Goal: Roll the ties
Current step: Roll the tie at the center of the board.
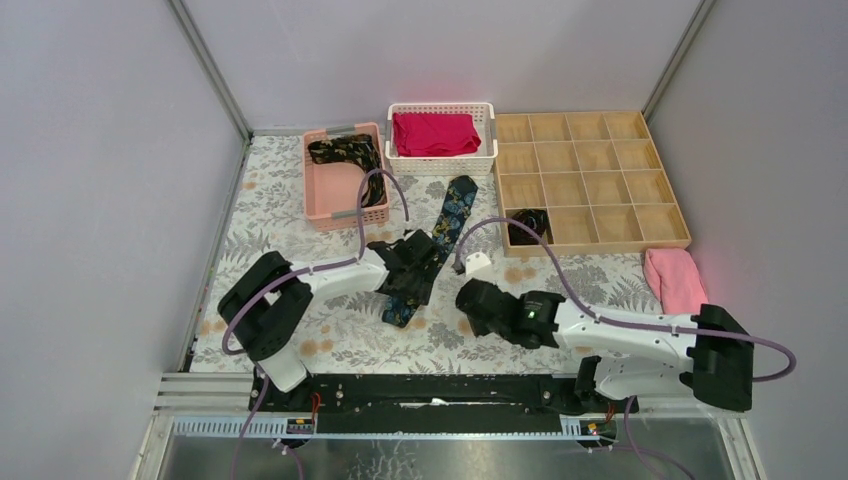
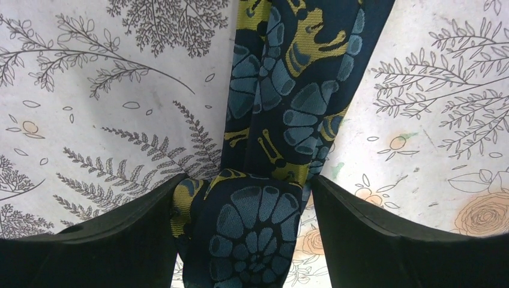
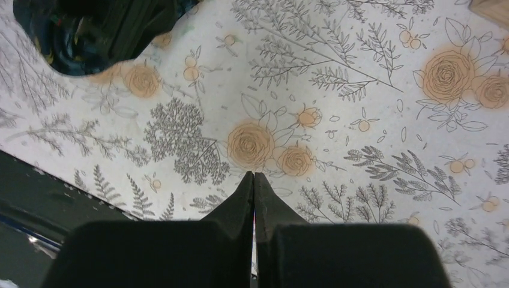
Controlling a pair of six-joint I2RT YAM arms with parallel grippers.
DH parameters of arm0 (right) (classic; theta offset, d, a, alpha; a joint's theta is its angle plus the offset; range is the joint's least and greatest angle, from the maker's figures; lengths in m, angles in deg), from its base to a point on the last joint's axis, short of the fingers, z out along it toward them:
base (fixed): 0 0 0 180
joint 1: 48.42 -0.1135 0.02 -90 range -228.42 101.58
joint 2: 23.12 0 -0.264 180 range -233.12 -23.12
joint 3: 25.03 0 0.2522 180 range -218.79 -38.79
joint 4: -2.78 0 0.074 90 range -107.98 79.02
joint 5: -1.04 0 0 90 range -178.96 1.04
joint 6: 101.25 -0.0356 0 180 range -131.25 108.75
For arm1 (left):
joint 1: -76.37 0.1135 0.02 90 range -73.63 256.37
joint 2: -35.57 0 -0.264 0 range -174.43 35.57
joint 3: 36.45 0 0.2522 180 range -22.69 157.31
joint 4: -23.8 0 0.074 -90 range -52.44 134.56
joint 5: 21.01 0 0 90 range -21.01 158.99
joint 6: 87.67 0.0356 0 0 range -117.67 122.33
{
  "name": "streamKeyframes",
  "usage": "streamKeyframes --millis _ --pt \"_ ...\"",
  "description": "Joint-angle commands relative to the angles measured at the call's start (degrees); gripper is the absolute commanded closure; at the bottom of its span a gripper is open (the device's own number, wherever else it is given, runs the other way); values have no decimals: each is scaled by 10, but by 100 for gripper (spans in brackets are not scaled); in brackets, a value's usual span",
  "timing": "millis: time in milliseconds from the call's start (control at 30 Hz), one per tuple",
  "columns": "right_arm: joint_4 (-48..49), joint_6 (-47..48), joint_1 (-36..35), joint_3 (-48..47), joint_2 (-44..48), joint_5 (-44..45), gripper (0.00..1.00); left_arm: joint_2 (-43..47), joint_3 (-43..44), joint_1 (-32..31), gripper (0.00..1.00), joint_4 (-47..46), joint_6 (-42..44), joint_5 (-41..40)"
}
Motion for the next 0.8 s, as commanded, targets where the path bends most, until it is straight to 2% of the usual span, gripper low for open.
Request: streamKeyframes --millis 0,133,200,233,267,300,367,400,667,767 --pt "-65 21 -89 -68 -41 149 100 -30 14 -3 19 -28 20 7" --pt "-105 35 -174 -123 -110 249 100 -57 41 -3 20 -29 24 22" --pt "-127 37 -206 -154 -154 290 95 -66 48 -3 20 -28 30 28" --pt "-140 38 -219 -169 -176 309 88 -70 49 -3 19 -26 34 32" --pt "-147 39 -230 -182 -205 324 76 -72 47 -3 19 -26 36 35" --pt "-149 44 -240 -192 -217 334 73 -73 46 -3 18 -27 39 42" --pt "-145 57 -259 -209 -255 347 59 -75 39 -3 18 -30 41 48" --pt "-141 65 -268 -218 -271 350 57 -75 36 -3 18 -33 43 53" --pt "-62 167 -310 -280 -381 368 55 -71 12 -3 18 -47 53 79" --pt "-12 222 -320 -288 -400 366 47 -68 6 -2 17 -54 58 98"
